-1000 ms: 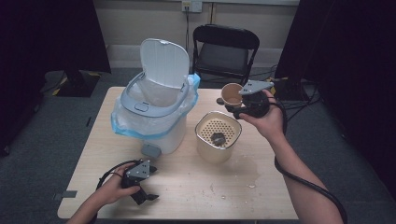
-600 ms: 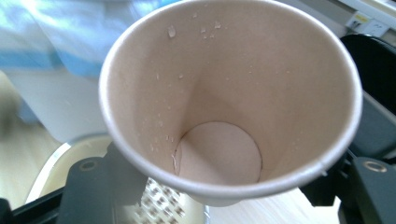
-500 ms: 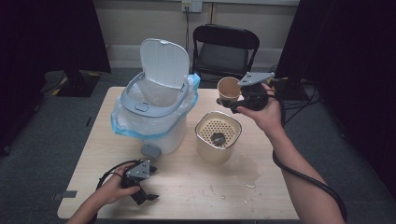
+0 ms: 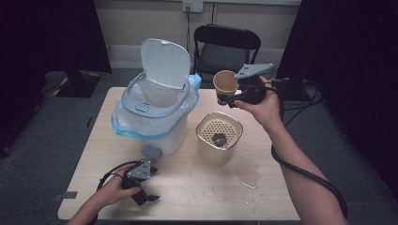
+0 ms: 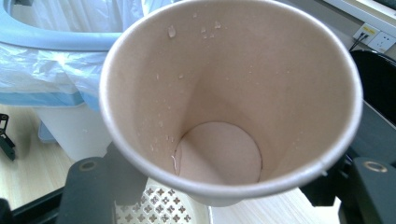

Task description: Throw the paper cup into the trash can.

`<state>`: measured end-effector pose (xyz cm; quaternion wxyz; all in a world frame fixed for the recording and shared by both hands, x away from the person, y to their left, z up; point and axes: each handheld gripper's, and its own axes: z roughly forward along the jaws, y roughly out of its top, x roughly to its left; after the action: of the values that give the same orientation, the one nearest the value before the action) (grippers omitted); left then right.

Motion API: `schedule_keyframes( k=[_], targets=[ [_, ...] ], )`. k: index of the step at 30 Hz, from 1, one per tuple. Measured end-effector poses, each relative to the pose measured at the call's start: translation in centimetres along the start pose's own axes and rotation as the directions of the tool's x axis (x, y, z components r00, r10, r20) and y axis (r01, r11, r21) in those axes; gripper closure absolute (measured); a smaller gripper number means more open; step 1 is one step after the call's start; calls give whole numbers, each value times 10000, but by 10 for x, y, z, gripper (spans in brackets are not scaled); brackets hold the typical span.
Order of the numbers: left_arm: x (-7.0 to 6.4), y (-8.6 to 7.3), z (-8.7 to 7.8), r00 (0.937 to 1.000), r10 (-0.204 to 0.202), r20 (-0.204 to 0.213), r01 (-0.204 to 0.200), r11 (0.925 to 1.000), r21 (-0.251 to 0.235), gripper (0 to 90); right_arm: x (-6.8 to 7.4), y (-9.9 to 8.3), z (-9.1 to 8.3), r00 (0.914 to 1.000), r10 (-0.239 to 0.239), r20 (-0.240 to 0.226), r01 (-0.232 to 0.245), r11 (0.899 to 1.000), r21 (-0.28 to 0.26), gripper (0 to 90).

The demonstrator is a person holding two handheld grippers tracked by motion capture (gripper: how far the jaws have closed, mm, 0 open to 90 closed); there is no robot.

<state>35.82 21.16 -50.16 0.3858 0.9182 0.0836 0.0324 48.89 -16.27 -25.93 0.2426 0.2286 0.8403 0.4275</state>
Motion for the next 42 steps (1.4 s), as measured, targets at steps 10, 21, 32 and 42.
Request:
schedule_keyframes(
  k=[10, 21, 32, 42],
  targets=[
    [0, 0, 0, 10000, 4, -3, -4, 10000, 1, 0, 4, 13, 4, 9997, -71, -214, 71, 10000, 6, 308],
    [0, 0, 0, 10000, -5, -9, 5, 10000, 14, 0, 8, 26, 12, 9987, -90, -511, 90, 10000, -1, 307],
    [0, 0, 0, 10000, 5, -10, -5, 10000, 17, 0, 14, 39, 21, 9962, -220, -847, 218, 9998, -43, 307],
    [0, 0, 0, 10000, -46, 26, 46, 10000, 8, 0, 19, 49, 26, 9943, -329, -1010, 330, 9995, -5, 306]
  ],
)
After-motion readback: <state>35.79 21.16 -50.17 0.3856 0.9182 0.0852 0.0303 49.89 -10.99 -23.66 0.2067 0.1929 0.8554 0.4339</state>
